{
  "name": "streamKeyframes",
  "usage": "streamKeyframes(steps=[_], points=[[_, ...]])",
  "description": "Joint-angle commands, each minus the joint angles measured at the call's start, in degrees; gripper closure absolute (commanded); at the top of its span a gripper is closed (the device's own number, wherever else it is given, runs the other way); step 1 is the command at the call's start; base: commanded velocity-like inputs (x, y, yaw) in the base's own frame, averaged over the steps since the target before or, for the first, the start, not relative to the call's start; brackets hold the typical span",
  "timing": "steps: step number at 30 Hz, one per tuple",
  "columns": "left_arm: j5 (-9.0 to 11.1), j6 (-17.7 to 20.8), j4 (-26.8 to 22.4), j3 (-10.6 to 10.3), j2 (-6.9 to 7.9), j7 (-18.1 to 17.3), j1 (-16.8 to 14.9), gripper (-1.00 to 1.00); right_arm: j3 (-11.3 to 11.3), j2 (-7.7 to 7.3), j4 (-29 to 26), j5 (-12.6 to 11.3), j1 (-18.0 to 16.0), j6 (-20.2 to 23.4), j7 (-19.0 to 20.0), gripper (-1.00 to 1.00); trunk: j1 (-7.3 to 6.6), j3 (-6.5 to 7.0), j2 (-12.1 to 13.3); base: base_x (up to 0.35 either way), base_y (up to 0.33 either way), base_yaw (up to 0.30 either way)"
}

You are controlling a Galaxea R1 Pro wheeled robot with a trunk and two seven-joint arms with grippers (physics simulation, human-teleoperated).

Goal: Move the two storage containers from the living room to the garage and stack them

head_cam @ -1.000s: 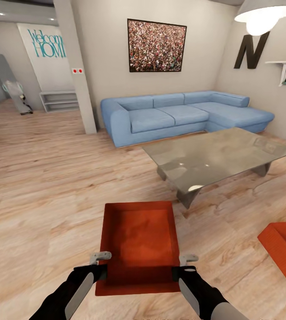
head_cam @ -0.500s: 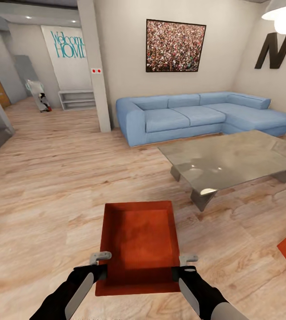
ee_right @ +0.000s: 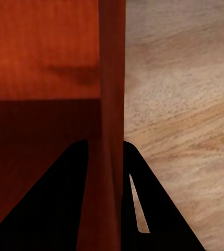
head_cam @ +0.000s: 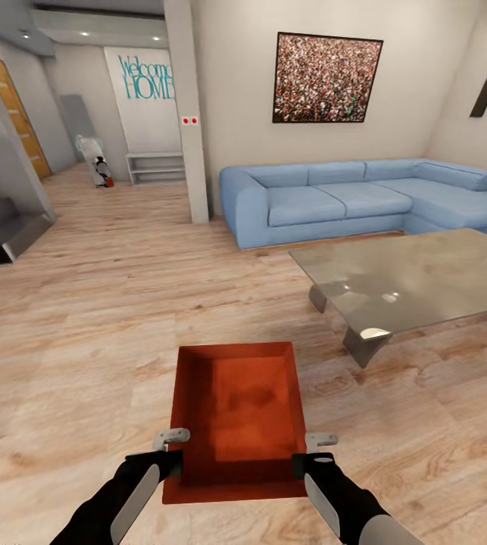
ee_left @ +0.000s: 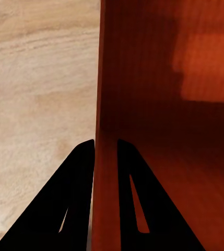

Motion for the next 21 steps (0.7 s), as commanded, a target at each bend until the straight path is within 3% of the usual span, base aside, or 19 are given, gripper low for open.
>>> streamKeyframes(steps=[1,7,21], points=[[-0.21,-1.16,-0.97,0.39,0.07,0.57,-0.07,1.00,0.03,-0.08,0.00,-0.40,0.01,0.38,-0.31,1.00,-0.01,-0.05,-0.02,0.000,0.000,0.013],[-0.21,-1.16,-0.98,0.33,0.07,0.57,-0.07,1.00,0.04,-0.08,-0.01,-0.40,0.01,0.38,-0.31,1.00,-0.01,-0.05,-0.02,0.000,0.000,0.108],[-0.20,-1.16,-0.94,0.30,0.07,0.55,-0.07,1.00,0.04,-0.08,-0.10,-0.40,0.01,0.38,-0.31,1.00,-0.01,-0.05,-0.02,0.000,0.023,0.281]])
